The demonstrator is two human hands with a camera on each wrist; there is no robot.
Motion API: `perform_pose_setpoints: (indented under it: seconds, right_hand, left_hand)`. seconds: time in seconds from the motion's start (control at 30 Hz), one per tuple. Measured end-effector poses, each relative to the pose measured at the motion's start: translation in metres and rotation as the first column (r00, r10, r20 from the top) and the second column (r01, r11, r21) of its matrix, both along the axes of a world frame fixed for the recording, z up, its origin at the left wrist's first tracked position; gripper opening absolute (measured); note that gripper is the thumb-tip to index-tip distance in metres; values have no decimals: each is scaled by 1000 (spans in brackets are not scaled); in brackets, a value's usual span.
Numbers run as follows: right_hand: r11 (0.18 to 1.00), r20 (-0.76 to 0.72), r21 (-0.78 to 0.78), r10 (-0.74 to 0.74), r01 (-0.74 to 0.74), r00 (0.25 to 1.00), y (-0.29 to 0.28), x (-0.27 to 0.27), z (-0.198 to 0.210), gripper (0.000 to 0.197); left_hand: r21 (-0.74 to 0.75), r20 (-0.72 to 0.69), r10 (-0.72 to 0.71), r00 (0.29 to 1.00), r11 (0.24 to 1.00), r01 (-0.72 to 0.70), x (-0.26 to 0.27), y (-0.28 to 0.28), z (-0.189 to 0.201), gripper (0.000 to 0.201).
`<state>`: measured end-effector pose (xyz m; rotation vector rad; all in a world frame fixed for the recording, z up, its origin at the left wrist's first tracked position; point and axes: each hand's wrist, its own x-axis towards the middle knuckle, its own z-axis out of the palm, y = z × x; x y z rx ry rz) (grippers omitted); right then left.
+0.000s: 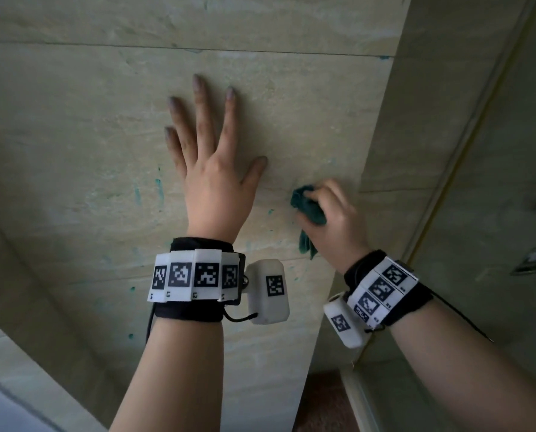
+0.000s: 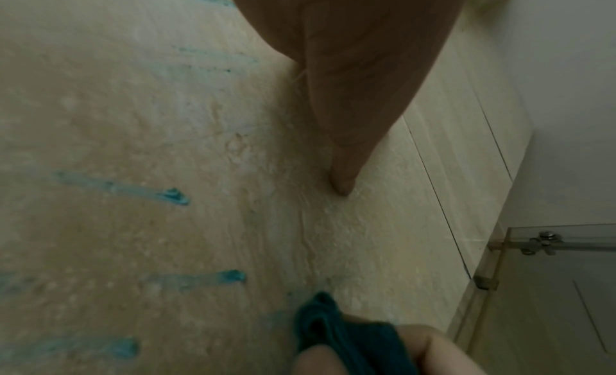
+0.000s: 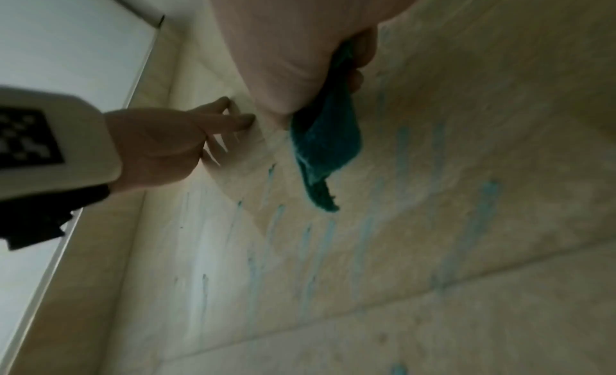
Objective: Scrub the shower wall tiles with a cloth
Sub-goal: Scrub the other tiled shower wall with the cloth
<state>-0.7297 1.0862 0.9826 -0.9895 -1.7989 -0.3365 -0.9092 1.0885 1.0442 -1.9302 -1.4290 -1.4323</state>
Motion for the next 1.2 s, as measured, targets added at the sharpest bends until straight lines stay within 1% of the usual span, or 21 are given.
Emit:
perform_pose_setpoints:
  seconds: [0.07,0.1,0.17,0.23,0.3,0.33,0.4,0.43,0.5,0.57,0.63,0.7,0.77,0.83,0.9,0.97,1.07,1.13,1.2]
  right_hand:
    - [1000,21,-16,12,-12,1000,-1,5,14,25]
    - [1000,-15,10,1,-1,1000,-1,8,28,22]
    - [991,-170,116,-51,72,984,2,16,63,18]
    - [965,-320,204,-93,165,943,8,26,96,18]
    - [944,-382,259,-94,204,919,13,30,110,18]
    - [939,-381,275,-90,206,920,14,29,107,16]
    - [946,-329,280,-64,163,942,12,24,82,15]
    - [960,-285,250,-51,125,957,10,22,63,16]
    - [990,-152,136,-28,49,988,6,22,23,19]
    - [999,-37,44,-6,8,999,4,24,2,21]
    - [1000,3,16,17,-17,1000,4,25,9,21]
    - [998,-17,69,7,-6,1000,5,26,35,20]
    - [981,-112,179,-54,74,992,8,34,70,19]
    - [954,-256,260,-82,150,963,13,44,101,16]
    - [940,-321,286,-86,184,943,17,48,111,15]
    - [955,-294,260,-61,141,954,16,45,94,16]
    - [992,-203,126,0,26,979,10,43,34,17]
    - [999,-159,37,8,-3,987,6,45,1,18]
    - [1000,-141,6,-1,2,990,4,47,-8,19]
  left_hand:
    - [-7,9,-3,1000,1000,3,4,0,1,84]
    - [-10,8,-8,1000,1000,8,6,1,2,84]
    - [-14,3,-14,1000,1000,14,9,1,2,85]
    - [-16,2,-14,1000,1000,14,10,2,2,86]
    - [-18,5,-19,1000,1000,20,9,2,2,86]
    - [-17,6,-22,1000,1000,23,9,2,2,86]
    - [-13,6,-25,1000,1000,26,10,2,2,87]
    - [-11,6,-25,1000,1000,25,10,2,2,87]
    - [-10,10,-23,1000,1000,24,11,2,2,88]
    - [-9,17,-25,1000,1000,25,13,2,2,88]
    - [-13,27,-26,999,1000,27,16,2,3,89]
    - [-14,30,-33,999,999,34,20,1,4,89]
    - [-12,32,-43,999,999,44,23,2,5,89]
    - [-8,35,-50,998,999,50,24,2,4,88]
    - [-3,35,-54,998,999,54,24,3,3,87]
    - [0,25,-52,998,999,52,23,3,2,88]
    - [5,11,-48,999,999,48,23,3,1,88]
    - [2,5,-49,999,999,49,24,3,1,88]
    - [-2,-4,-53,999,999,53,26,3,-1,89]
